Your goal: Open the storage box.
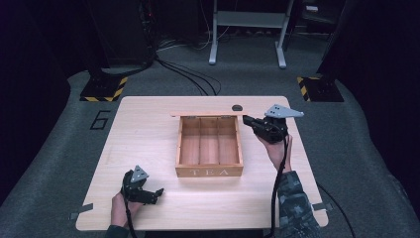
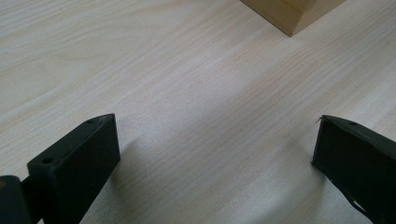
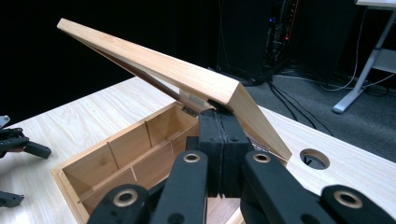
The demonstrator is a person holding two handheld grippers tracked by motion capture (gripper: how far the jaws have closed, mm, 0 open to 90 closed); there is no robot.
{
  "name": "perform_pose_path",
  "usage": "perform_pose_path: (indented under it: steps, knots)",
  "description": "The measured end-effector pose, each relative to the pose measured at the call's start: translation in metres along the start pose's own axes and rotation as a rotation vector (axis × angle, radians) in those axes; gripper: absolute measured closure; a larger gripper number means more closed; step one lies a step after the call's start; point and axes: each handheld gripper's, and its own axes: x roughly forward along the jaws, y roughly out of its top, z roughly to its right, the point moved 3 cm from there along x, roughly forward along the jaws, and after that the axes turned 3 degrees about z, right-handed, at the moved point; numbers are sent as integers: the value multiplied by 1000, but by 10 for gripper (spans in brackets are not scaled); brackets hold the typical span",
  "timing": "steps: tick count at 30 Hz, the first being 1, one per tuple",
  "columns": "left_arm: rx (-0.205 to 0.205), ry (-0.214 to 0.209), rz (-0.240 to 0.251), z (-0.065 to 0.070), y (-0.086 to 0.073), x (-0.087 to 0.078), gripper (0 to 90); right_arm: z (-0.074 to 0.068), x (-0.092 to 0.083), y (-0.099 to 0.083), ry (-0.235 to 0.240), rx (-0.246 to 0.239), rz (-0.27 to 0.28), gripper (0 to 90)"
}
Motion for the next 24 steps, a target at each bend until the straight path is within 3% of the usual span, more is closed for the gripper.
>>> perform_pose_path:
  steps: [24]
  knots:
    - [0,0,-4,0,0,0,4,0,0,1,0,-5,-2,897]
